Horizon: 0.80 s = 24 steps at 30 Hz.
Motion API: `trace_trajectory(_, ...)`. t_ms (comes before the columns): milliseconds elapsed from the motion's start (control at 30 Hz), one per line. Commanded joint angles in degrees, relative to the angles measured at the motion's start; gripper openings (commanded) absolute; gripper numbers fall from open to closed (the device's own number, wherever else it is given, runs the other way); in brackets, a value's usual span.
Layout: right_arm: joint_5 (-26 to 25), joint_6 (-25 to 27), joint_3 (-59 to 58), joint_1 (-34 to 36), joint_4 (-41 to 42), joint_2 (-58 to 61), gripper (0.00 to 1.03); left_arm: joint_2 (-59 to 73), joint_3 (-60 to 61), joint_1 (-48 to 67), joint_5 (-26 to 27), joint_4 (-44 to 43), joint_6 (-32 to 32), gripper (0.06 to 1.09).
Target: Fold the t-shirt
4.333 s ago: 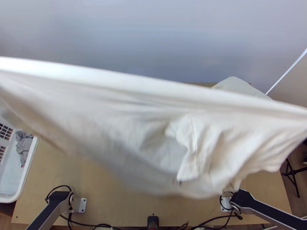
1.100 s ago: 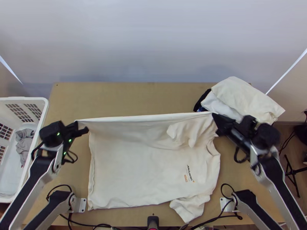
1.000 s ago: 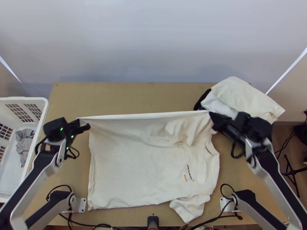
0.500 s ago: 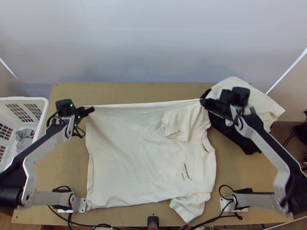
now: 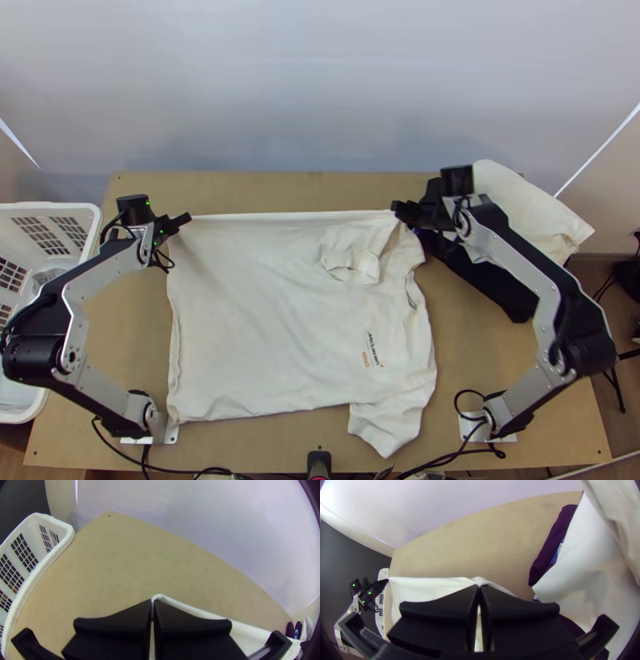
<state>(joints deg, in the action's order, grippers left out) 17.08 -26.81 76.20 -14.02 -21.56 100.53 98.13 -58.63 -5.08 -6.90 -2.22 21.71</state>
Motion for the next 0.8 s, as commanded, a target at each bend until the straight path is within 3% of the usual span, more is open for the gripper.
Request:
trace_trajectory(0, -3.1, -0.2, 7.6, -1.7, -4.1, 7.8, 0.03, 2.9, -2.5, -1.9, -0.1, 0.7, -1.6, 0.09)
trace_trajectory(467, -9.4, 0.9, 22.1, -4.3, -3.4, 19.1, 0.03, 7.1, -9.7, 1.2, 2.3, 4.9, -3.3, 0.09)
trace_trajectory(767, -10.7, 0.8, 21.7, -5.7, -6.0, 16.1, 0.03, 5.9, -13.5, 4.0, 5.8, 19.7, -3.3, 0.09)
